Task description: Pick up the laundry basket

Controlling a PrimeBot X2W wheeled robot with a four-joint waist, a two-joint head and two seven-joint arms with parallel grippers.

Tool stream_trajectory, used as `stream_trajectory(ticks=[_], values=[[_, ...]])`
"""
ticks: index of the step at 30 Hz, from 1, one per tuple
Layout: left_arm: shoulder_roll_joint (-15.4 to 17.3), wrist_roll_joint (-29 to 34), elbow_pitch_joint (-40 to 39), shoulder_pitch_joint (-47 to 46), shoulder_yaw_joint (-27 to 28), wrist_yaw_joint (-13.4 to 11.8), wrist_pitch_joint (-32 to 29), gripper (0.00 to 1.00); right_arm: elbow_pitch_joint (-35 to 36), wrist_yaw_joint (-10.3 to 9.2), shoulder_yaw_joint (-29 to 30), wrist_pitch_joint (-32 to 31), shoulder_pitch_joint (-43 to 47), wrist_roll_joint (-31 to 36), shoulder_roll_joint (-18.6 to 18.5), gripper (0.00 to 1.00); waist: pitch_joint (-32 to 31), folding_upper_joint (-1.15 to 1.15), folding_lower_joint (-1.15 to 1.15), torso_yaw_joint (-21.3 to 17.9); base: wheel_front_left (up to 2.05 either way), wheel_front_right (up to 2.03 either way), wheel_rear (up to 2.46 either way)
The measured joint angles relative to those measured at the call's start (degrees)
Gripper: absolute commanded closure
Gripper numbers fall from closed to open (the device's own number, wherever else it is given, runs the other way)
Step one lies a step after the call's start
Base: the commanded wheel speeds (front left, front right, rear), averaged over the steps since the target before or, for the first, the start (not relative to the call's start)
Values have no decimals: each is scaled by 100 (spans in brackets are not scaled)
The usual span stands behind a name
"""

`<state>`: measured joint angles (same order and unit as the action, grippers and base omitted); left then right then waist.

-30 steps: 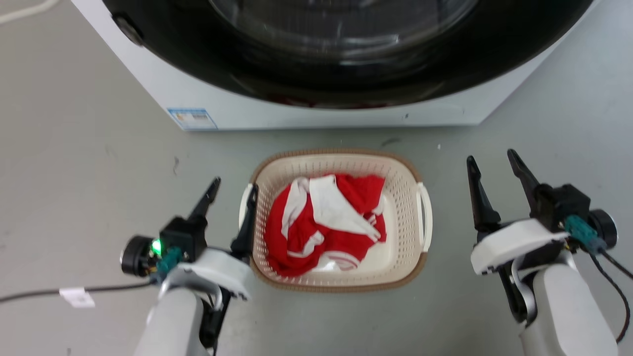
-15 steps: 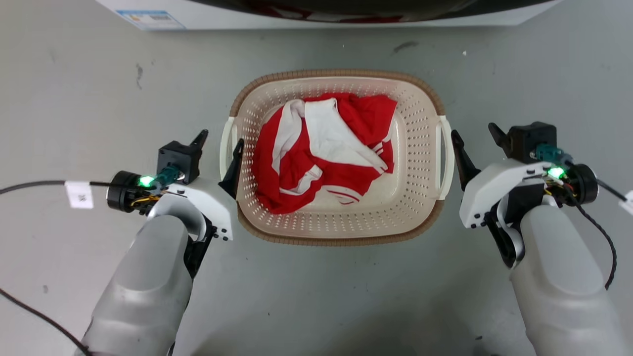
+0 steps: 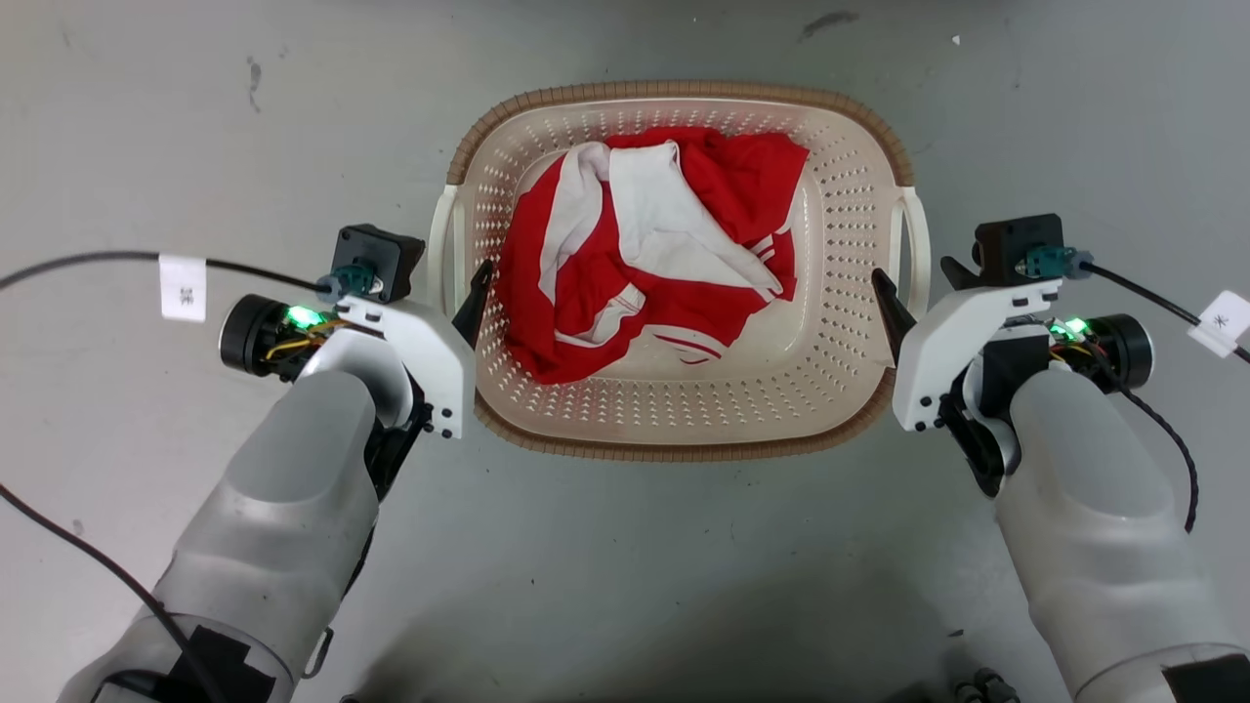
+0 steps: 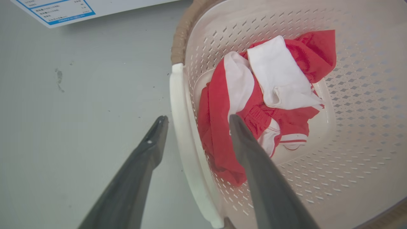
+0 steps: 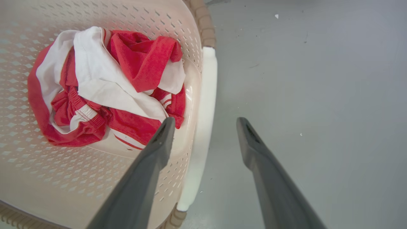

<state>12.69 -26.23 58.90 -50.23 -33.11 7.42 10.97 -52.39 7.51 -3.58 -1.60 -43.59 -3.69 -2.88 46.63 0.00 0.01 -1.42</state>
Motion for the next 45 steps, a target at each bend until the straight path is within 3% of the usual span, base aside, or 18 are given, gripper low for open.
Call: stream_trajectory(ticks=[18,32,33,34,35,36,37,45], values=[[350,-1503,-64,-667,-1560,0,-1227,0,-1373,0,-240,-334,-1110,-250,2,0,422,0,0,106,0,0,0],[480,-2141,3,-923,-2318,0,-1069,0,-1817,0,-264,-187,-1388,-141,1,0,569,0,0,158,0,0,0],[480,-2198,8,-933,-2351,0,-1045,31,-1829,0,-277,-168,-1395,-144,1,0,571,0,0,161,0,0,0],[478,-2258,10,-946,-2384,0,-1039,31,-1838,0,-290,-160,-1399,-152,1,0,574,0,0,163,0,0,0],[472,-2294,11,-959,-2426,0,-1029,100,-1852,0,-305,-165,-1399,-202,1,0,577,0,0,169,0,0,0],[469,-2325,3,-966,-2482,0,-1026,100,-1866,0,-330,-165,-1399,-235,1,57,580,0,0,174,0,0,0],[465,-2380,-11,-967,-2536,11,-1026,100,-1871,0,-345,-121,-1400,-242,2,99,581,0,0,174,0,0,0],[480,-2736,-21,-1018,-2852,8,-976,100,-1961,-11,-275,-49,-1483,-135,19,100,562,0,-1,190,0,0,0]])
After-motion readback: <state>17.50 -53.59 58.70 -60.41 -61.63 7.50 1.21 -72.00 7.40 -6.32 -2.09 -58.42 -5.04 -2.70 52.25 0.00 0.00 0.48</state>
